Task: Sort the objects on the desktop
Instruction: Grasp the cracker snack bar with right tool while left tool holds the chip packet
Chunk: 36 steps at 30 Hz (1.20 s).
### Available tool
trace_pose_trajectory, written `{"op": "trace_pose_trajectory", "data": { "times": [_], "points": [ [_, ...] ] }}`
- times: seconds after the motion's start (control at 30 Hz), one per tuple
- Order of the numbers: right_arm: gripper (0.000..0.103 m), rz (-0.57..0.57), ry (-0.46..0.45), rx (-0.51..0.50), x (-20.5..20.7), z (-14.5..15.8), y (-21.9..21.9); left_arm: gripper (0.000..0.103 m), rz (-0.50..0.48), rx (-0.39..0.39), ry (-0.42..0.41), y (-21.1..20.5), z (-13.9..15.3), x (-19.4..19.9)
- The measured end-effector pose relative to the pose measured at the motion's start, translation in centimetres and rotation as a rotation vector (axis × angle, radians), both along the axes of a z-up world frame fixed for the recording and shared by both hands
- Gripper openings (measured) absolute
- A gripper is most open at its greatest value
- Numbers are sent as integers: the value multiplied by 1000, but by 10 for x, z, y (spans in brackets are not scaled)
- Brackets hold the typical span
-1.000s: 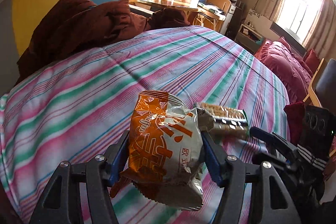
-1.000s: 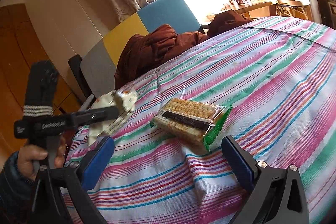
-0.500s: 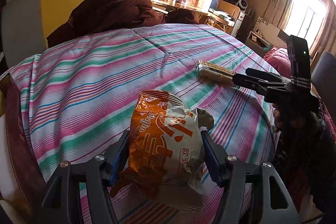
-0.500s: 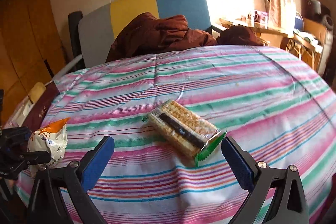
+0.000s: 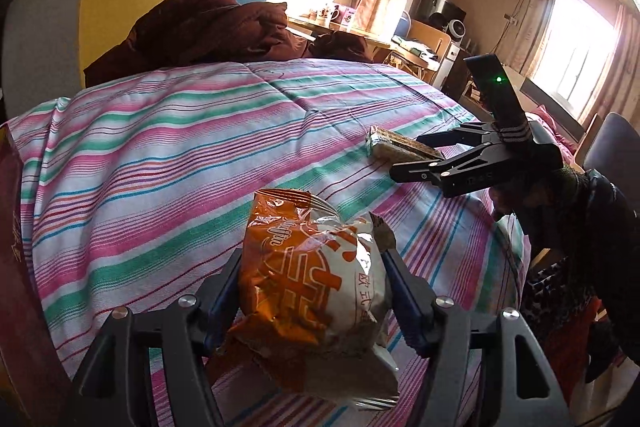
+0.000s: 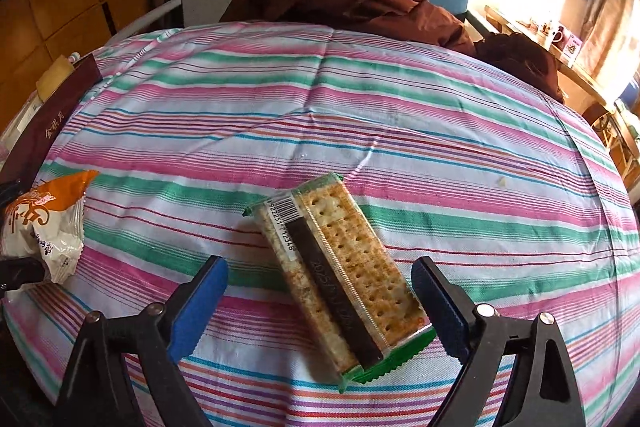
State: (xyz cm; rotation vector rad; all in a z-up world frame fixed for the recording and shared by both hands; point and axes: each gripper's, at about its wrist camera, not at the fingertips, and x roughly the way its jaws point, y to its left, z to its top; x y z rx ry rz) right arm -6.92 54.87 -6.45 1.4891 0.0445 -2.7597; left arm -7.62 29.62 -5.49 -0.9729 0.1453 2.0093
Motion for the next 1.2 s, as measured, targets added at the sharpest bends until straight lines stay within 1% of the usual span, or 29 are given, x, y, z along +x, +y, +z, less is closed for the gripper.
{"op": "trace_pose_trajectory", "data": {
  "times": [0.07, 0.1, 0.13, 0.2, 0.3, 0.53, 0.6, 0.7, 0.83, 0.97, 1.07, 1.1, 1.2],
  "points": [
    [89, -1, 3, -10, 1, -1, 2, 70, 11, 14, -16, 1, -4, -1],
    [83, -3, 4, -15, 1, -2, 3, 71, 17, 22, -25, 0, -6, -2],
    [79, -12, 6, -22, 1, -1, 5, 72, 20, 28, -36, 0, -8, -2],
    [63, -20, 13, -28, 2, 1, 5, 72, 23, 38, -52, 0, -10, -3],
    [59, -37, 20, -26, 5, 3, 0, 74, 19, 46, -67, 0, -12, -5],
    [56, -70, 39, -22, 17, 9, -44, 74, 21, 65, -86, -1, -15, -7],
    [56, -77, 35, -41, 20, 8, -56, 74, 21, 66, -82, -1, -14, -6],
    [56, -81, 41, -28, 25, 4, -74, 74, 22, 55, -57, -1, -12, -1],
    [57, -103, 59, -56, 29, 3, -77, 75, 28, 58, -43, -5, -10, 3],
    [60, -115, 80, -88, 32, 2, -74, 75, 49, 71, -11, -11, 3, 7],
    [70, -102, 105, -129, 33, 1, -73, 81, 45, 59, 24, -9, 11, 9],
    [72, -99, 114, -141, 34, 1, -73, 81, 44, 52, 28, -9, 12, 9],
    [73, -97, 133, -141, 36, 0, -75, 81, 41, 35, 25, -4, 11, 7]
  ]
}}
